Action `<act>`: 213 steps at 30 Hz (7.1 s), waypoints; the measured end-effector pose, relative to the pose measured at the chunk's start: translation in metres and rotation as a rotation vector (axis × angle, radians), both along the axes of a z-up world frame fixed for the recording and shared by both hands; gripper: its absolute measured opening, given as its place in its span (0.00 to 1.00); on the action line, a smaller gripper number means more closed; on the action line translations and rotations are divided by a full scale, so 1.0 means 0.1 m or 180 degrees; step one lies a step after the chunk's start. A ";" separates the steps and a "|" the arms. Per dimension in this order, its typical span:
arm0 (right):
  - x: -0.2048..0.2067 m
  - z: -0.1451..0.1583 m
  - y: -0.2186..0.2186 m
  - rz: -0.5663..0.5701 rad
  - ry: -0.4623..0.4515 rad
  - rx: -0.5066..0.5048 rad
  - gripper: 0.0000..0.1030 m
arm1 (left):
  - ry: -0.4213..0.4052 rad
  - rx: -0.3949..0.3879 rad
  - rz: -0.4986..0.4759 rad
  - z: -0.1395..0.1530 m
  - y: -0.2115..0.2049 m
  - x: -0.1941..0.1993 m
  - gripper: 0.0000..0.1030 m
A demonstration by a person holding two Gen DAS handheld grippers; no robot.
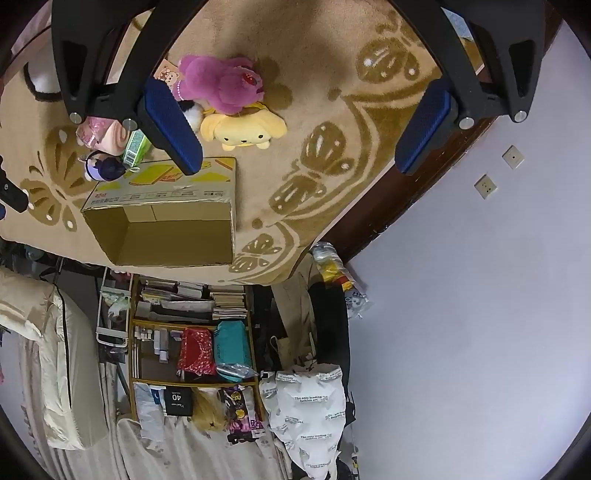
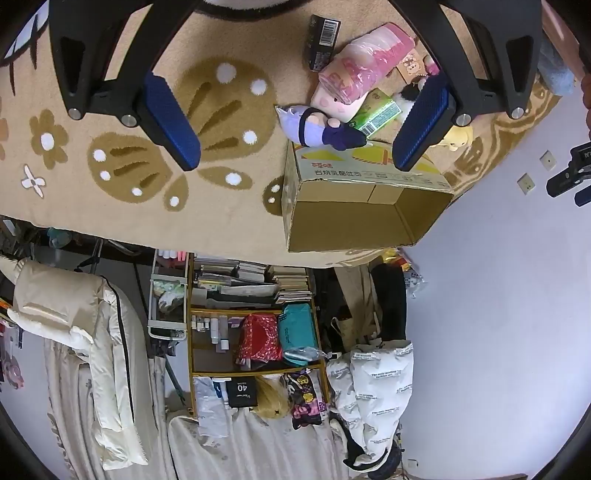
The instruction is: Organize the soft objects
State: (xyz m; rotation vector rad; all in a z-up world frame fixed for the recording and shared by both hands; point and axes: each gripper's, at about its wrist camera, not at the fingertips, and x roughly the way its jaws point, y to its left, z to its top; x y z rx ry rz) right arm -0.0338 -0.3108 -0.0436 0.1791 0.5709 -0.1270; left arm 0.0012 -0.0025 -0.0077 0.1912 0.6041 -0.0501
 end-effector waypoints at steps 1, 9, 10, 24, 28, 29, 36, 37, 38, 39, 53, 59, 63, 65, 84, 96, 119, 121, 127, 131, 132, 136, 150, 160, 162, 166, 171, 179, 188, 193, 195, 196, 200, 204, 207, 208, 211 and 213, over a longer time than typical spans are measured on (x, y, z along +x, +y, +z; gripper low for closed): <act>0.00 0.00 0.00 -0.0002 0.0003 0.0003 1.00 | 0.0001 0.0002 0.0001 0.00 0.00 0.00 1.00; 0.00 0.00 -0.01 -0.0007 0.0000 0.0001 1.00 | 0.0000 0.0019 -0.0004 0.01 0.00 0.01 1.00; 0.00 0.00 -0.01 -0.0006 0.0001 0.0002 1.00 | -0.0002 0.0019 -0.0003 0.01 -0.01 0.01 1.00; -0.01 0.00 -0.02 -0.0007 0.0006 0.0004 1.00 | 0.0001 0.0024 0.0013 -0.02 0.01 0.02 1.00; 0.01 0.00 -0.02 -0.0012 0.0006 0.0007 1.00 | 0.0000 0.0034 0.0015 -0.02 0.01 0.02 1.00; 0.01 0.00 -0.02 -0.0011 0.0005 0.0003 1.00 | 0.0002 0.0033 0.0017 -0.02 0.00 0.01 1.00; 0.01 -0.01 -0.02 -0.0009 0.0004 0.0004 1.00 | 0.0005 0.0033 0.0015 -0.03 0.01 0.02 1.00; 0.01 -0.01 -0.02 -0.0005 0.0005 0.0008 1.00 | 0.0000 0.0034 0.0018 -0.02 0.00 0.01 1.00; 0.01 -0.01 -0.02 -0.0006 0.0005 0.0009 1.00 | 0.0000 0.0033 0.0017 -0.03 0.01 0.01 1.00; 0.01 -0.01 -0.02 -0.0012 0.0004 0.0004 1.00 | 0.0002 0.0031 0.0015 -0.02 0.01 0.02 1.00; 0.01 -0.01 -0.02 -0.0011 0.0007 0.0009 1.00 | 0.0001 0.0040 0.0024 -0.03 0.01 0.01 1.00; 0.01 -0.01 -0.01 -0.0010 0.0008 0.0009 1.00 | 0.0002 0.0043 0.0026 -0.03 0.01 0.01 1.00; 0.01 -0.02 -0.02 -0.0010 0.0011 0.0009 1.00 | 0.0004 0.0046 0.0028 -0.04 0.02 0.01 1.00; 0.01 -0.02 -0.01 -0.0010 0.0011 0.0009 1.00 | -0.0006 0.0050 0.0031 -0.04 0.02 0.00 1.00; 0.02 0.00 -0.02 -0.0008 0.0019 0.0009 1.00 | 0.0006 0.0065 0.0043 -0.08 0.04 -0.04 1.00; 0.19 -0.20 0.11 0.0159 0.0181 -0.0008 1.00 | 0.0412 -0.0069 0.0096 -0.12 0.07 0.20 1.00; 0.84 -0.64 0.22 0.0398 0.0809 0.0140 1.00 | 0.1433 -0.0250 0.0203 -0.75 -0.11 0.85 1.00; 0.90 -0.70 0.23 0.0427 0.0872 0.0125 1.00 | 0.1531 -0.0240 0.0217 -0.84 -0.12 0.90 1.00; 1.04 -0.84 0.23 0.0455 0.0981 0.0153 1.00 | 0.1775 -0.0307 0.0247 -1.03 -0.14 0.99 1.00; 1.11 -0.92 0.22 0.0462 0.1023 0.0198 1.00 | 0.1908 -0.0267 0.0269 -1.16 -0.16 1.01 1.00; 1.13 -0.94 0.22 0.0468 0.1036 0.0205 1.00 | 0.1953 -0.0250 0.0263 -1.21 -0.17 1.02 1.00; 1.18 -1.04 0.23 0.0503 0.1091 0.0227 1.00 | 0.2077 -0.0222 0.0229 -1.32 -0.23 1.04 1.00; 1.28 -1.19 0.14 0.0459 0.1160 0.0409 1.00 | 0.2384 -0.0083 0.0150 -1.65 -0.41 1.06 1.00; 1.30 -1.29 0.24 0.0520 0.1277 0.0192 1.00 | 0.2597 -0.0245 0.0193 -1.80 -0.44 1.10 1.00; 1.30 -1.31 0.25 0.0543 0.1302 0.0192 1.00 | 0.2641 -0.0313 0.0224 -1.82 -0.41 1.12 1.00; 1.32 -1.34 0.21 0.0509 0.1330 0.0264 1.00 | 0.2722 -0.0446 0.0284 -1.87 -0.35 1.17 1.00; 1.29 -1.32 0.17 0.0482 0.1301 0.0301 0.94 | 0.2834 -0.0616 0.0350 -1.93 -0.30 1.22 0.88; 1.28 -1.28 0.16 0.0476 0.1251 0.0239 0.83 | 0.2848 -0.0822 0.0277 -1.96 -0.32 1.29 0.67; 1.22 -1.25 0.17 0.0515 0.1193 0.0245 0.81 | 0.2625 -0.0679 0.0268 -1.75 -0.43 1.17 0.61; 1.15 -1.20 0.17 0.0515 0.1147 0.0265 0.81 | 0.2421 -0.0475 0.0218 -1.57 -0.53 1.06 0.60; 1.11 -1.17 0.17 0.0511 0.1115 0.0269 0.81 | 0.2295 -0.0346 0.0201 -1.48 -0.62 1.01 0.60; 1.10 -1.14 0.16 0.0511 0.1094 0.0276 0.81 | 0.2238 -0.0301 0.0187 -1.42 -0.65 0.99 0.60; 1.03 -1.05 0.18 0.0523 0.1002 0.0278 0.81 | 0.2047 -0.0202 0.0123 -1.36 -0.50 0.85 0.60; 0.94 -0.92 0.21 0.0533 0.0887 0.0259 0.81 | 0.1886 -0.0202 0.0137 -1.17 -0.50 0.79 0.60; 0.89 -0.83 0.22 0.0525 0.0789 0.0266 0.81 | 0.1773 -0.0211 0.0150 -1.05 -0.51 0.71 0.60; 0.88 -0.81 0.22 0.0523 0.0764 0.0270 0.81 | 0.1748 -0.0209 0.0150 -1.08 -0.45 0.75 0.60; 0.83 -0.74 0.22 0.0512 0.0697 0.0264 0.81 | 0.1639 -0.0208 0.0145 -1.01 -0.44 0.76 0.60; 0.80 -0.70 0.23 0.0511 0.0654 0.0253 0.81 | 0.1550 -0.0196 0.0126 -1.00 -0.42 0.78 0.60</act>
